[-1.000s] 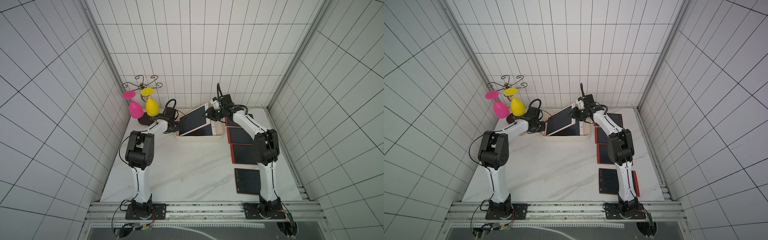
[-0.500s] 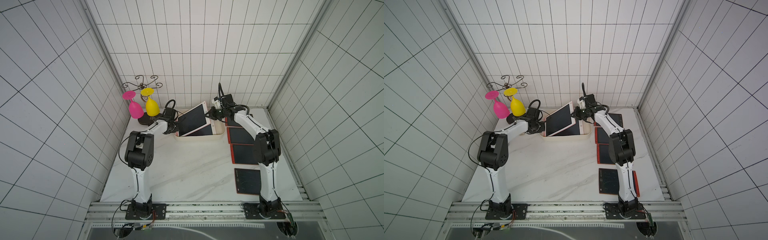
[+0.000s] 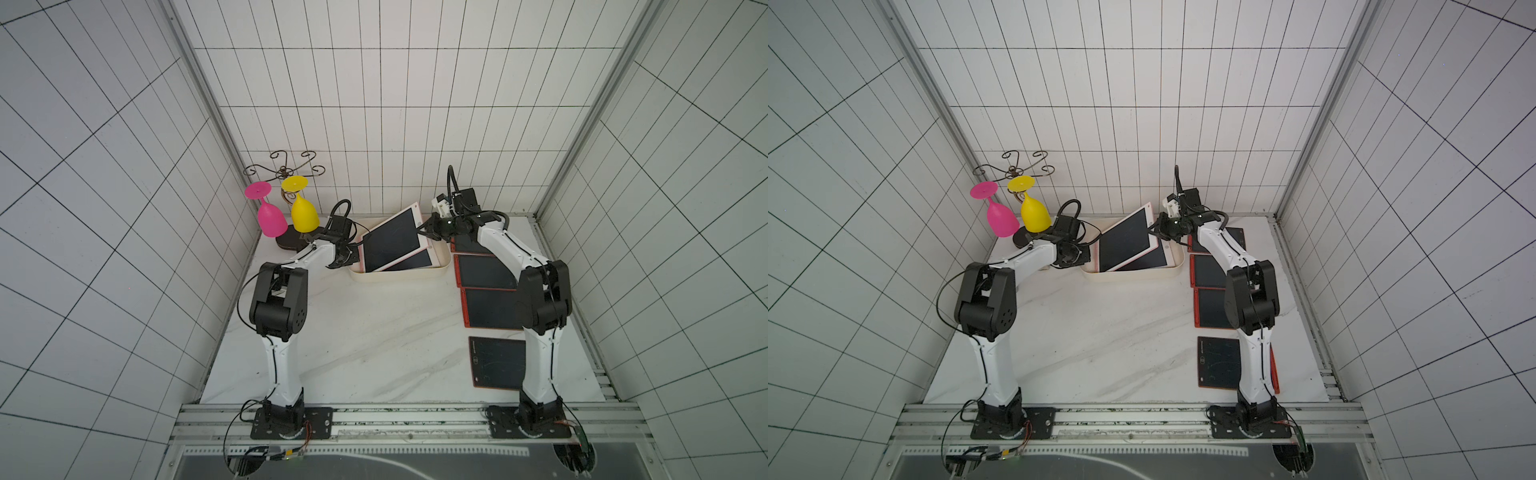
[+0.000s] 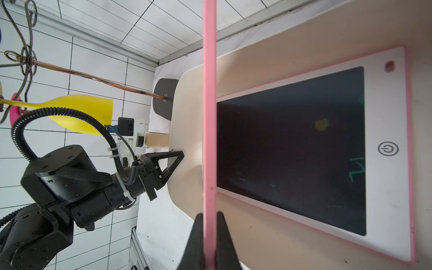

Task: Take out the writing tablet from the storage box
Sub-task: Pick up the writing tablet from the storage box.

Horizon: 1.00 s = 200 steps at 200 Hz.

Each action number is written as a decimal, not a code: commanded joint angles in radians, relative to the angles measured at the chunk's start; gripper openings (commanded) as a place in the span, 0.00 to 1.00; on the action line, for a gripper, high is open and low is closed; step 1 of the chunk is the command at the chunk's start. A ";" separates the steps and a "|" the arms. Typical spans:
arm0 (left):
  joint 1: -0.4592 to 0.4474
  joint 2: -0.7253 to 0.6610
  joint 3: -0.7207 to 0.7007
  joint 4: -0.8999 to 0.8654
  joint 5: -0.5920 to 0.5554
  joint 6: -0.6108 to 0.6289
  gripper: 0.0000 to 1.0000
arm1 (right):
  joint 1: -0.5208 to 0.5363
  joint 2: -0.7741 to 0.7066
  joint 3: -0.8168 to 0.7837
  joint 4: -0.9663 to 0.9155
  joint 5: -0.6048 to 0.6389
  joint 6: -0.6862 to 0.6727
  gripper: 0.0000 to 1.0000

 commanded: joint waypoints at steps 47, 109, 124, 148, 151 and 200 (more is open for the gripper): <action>0.009 -0.037 0.072 0.036 0.010 0.081 0.05 | -0.059 -0.117 -0.115 0.134 -0.067 0.062 0.00; 0.010 -0.089 0.112 0.003 -0.015 0.100 0.38 | -0.079 -0.198 -0.204 0.237 -0.120 0.136 0.00; 0.009 -0.117 0.126 -0.020 -0.015 0.093 0.47 | -0.079 -0.228 -0.232 0.267 -0.136 0.162 0.00; 0.009 -0.191 0.132 -0.051 -0.014 0.079 0.58 | -0.079 -0.298 -0.307 0.332 -0.153 0.214 0.00; 0.009 -0.201 0.132 -0.054 -0.015 0.077 0.59 | -0.078 -0.308 -0.316 0.339 -0.153 0.218 0.00; 0.013 -0.405 0.083 -0.095 0.009 0.060 0.86 | -0.050 -0.493 -0.508 0.465 -0.141 0.352 0.00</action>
